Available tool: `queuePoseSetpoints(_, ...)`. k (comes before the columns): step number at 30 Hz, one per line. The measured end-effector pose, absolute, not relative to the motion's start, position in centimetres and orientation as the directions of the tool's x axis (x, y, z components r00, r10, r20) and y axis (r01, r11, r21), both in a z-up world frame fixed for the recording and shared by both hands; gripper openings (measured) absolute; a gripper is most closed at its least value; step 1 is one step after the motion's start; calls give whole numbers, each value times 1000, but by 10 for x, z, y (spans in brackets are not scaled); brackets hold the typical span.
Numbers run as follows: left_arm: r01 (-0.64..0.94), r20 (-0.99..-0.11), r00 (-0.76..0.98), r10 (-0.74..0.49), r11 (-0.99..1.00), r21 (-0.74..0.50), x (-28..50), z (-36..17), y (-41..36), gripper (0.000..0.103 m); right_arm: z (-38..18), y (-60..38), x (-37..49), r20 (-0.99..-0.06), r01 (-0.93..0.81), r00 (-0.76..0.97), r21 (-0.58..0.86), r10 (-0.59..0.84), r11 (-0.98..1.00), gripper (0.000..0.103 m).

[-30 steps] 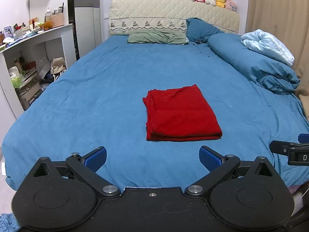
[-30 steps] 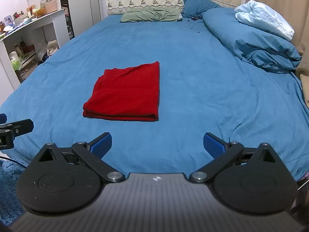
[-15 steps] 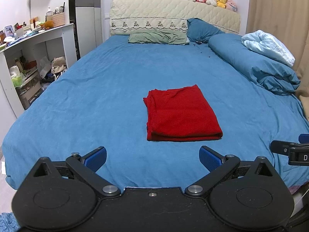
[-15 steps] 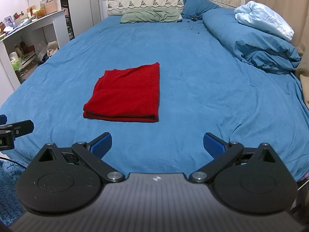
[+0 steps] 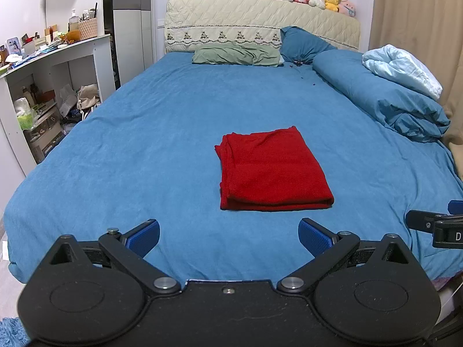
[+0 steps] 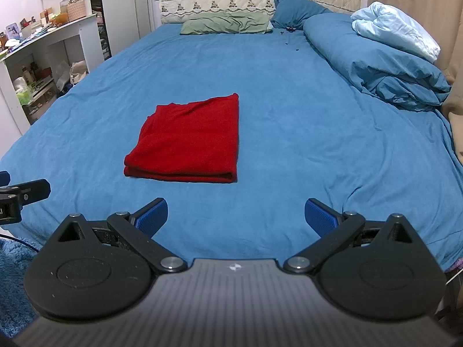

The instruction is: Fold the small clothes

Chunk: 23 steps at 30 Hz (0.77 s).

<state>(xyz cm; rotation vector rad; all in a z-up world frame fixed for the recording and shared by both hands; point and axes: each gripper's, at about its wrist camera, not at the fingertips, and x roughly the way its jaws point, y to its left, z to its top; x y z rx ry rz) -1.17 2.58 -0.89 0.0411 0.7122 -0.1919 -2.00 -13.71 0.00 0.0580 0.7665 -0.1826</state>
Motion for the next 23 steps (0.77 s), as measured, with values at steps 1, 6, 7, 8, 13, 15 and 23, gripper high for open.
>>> queuePoseSetpoints(1, 189, -653, 740, -161, 982, -28, -12, -9, 26, 103, 0, -137, -20, -694, 183, 706, -13, -141, 983, 103)
queuePoseSetpoints(6, 190, -649, 743, -164, 981, -30, -13, -9, 26, 103, 0, -135, -21, -693, 185, 707, -14, -143, 983, 103)
queuePoseSetpoints(7, 190, -648, 744, -163, 981, -29, -14, -9, 26, 103, 0, -136, -21, -692, 185, 708, -12, -142, 983, 103)
queuePoseSetpoints(8, 189, -647, 745, -162, 982, -29, -14, -9, 26, 103, 1, -136, -21, -692, 185, 708, -12, -142, 983, 103)
queuePoseSetpoints(13, 191, -643, 748, -163, 981, -27, -16, -9, 25, 103, 0, -136, -21, -691, 185, 709, -12, -142, 983, 103)
queuePoseSetpoints(15, 190, -644, 747, -163, 981, -28, -15, -9, 25, 103, 0, -136, -21, -691, 185, 708, -12, -142, 983, 103)
queuePoseSetpoints(23, 187, -646, 745, -167, 982, -38, -15, -7, 26, 103, 0, -134, -21, -691, 186, 709, -12, -143, 982, 103)
